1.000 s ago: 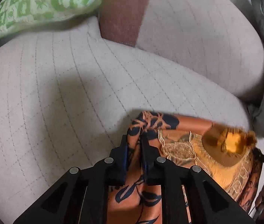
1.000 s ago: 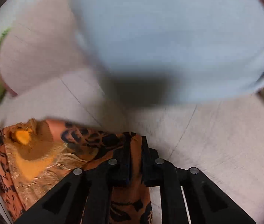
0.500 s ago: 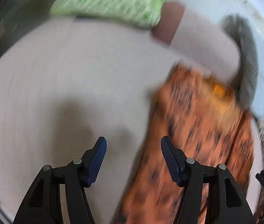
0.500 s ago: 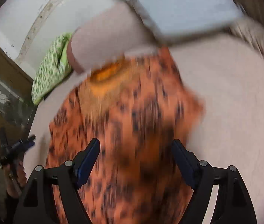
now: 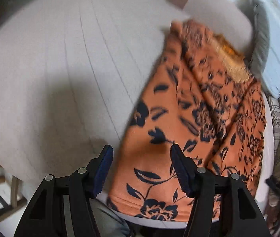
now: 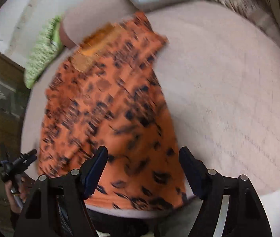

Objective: Fold small clothes

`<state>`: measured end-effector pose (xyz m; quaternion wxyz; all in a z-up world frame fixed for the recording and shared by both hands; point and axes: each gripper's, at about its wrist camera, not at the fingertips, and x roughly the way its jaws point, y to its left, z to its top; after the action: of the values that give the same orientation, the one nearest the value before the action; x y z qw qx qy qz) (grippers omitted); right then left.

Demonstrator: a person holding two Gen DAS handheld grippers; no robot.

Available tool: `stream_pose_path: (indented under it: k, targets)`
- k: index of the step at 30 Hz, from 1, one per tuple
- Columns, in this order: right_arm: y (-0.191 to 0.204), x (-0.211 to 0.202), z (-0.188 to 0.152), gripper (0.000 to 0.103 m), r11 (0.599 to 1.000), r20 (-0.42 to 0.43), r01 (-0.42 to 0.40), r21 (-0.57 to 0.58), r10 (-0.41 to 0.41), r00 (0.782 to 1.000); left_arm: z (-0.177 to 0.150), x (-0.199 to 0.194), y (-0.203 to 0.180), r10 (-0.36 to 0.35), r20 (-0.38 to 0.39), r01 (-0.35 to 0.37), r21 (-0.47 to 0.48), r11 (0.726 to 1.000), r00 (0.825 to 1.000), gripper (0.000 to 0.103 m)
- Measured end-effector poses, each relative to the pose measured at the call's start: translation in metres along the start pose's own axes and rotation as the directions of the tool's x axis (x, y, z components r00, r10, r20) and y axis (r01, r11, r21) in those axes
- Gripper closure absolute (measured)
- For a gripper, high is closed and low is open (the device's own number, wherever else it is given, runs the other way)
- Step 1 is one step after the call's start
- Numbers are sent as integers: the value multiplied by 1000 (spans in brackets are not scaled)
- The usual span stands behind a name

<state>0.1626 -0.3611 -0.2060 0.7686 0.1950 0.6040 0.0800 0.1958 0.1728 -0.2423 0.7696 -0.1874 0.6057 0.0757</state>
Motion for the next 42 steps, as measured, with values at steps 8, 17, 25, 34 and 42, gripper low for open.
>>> stream_pose_path:
  k: [8,17,25,34,42]
  targets:
    - [-13,40,-15,51,996,-140,32,78,-21,990,-5,10,-7,38,-35,-37,13,999,999,53]
    - [-1,5,-20,93,1000,-77,14,17,-13,997,-5,-28,-20,31,53,-33,44,998,998,96]
    - [-16,-2,-29,101,993,-113,114,2,-113,987,-10,-5,-20,138,-71,-135,53,989,988,96]
    - [21,-70,-33,42,996,93,44,-77,-37,995,-35,-69,-30,82,49,-87,104,991,995,77]
    - [46,-118,-7,26,983,318,-150,-109,178,931,-25,-128,-63,-20,206,-11,148,989,978,49]
